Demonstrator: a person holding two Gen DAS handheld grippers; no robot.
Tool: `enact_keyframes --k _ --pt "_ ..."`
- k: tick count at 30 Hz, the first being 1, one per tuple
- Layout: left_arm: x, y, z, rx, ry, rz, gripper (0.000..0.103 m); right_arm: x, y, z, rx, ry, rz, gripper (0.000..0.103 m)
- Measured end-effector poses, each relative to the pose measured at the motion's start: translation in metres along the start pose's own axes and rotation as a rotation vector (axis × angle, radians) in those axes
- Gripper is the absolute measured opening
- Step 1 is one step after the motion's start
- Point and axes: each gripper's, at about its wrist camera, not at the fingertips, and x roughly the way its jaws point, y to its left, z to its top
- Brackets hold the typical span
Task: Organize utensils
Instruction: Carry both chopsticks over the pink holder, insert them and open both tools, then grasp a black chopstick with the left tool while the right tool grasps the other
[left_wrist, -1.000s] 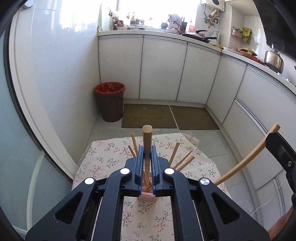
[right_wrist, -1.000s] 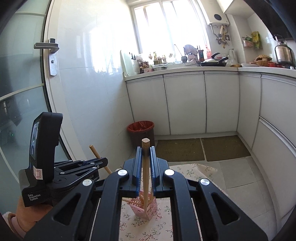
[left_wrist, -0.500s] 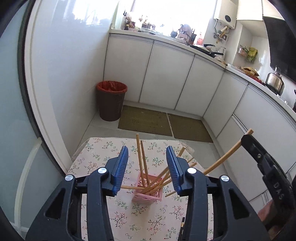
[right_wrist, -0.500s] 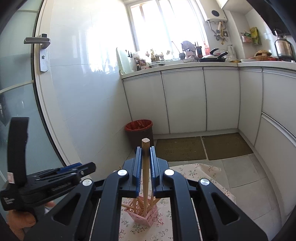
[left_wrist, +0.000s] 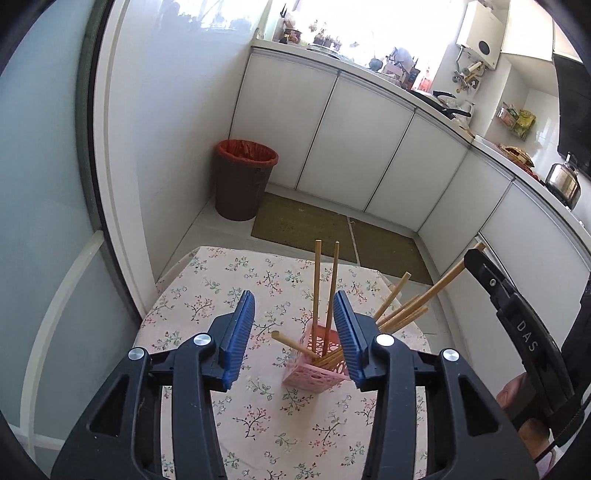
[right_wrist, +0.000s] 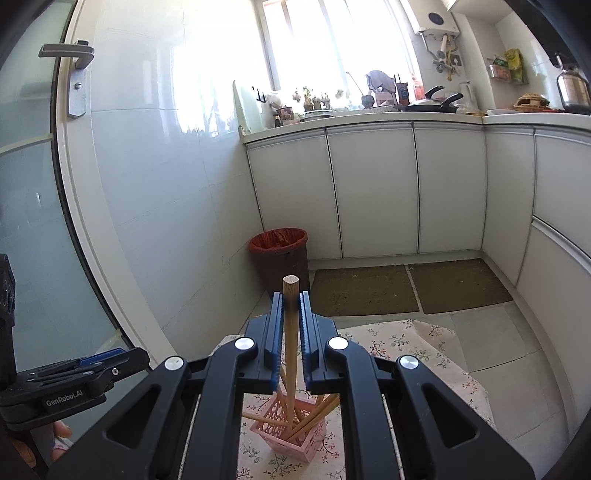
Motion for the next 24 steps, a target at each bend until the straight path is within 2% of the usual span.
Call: enact_keyframes --k 1,4,8,12,17,20,24 --pt "0.000 0.000 -0.001 0.001 0.001 0.005 0.042 0.002 0.000 -0.001 -0.001 0.010 -0.009 0.012" --pt "-0.005 -0.003 -0.002 0.017 -0.007 0.021 0.043 -0.001 0.000 -0.001 -0.001 0.024 -0.015 0.025" --pt "-0.014 -0.013 -0.006 0.046 -0.031 0.034 0.053 -0.021 -0.001 -0.001 -0.035 0.027 -0.049 0.032" --pt "-0.023 -0.026 -0.014 0.072 -0.040 0.042 0.059 -0.041 -0.007 -0.007 -0.065 0.044 -0.102 0.038" --pt "-0.031 -0.042 -0.029 0.106 -0.039 0.051 0.067 -0.067 -0.019 -0.020 -0.069 0.057 -0.129 0.058" --pt "-0.032 -0.050 -0.037 0.121 -0.030 0.049 0.070 -0.082 -0.023 -0.030 -0.077 0.062 -0.140 0.065" --pt "-0.036 -0.059 -0.051 0.145 -0.019 0.045 0.072 -0.095 -0.028 -0.041 -0.072 0.070 -0.168 0.069"
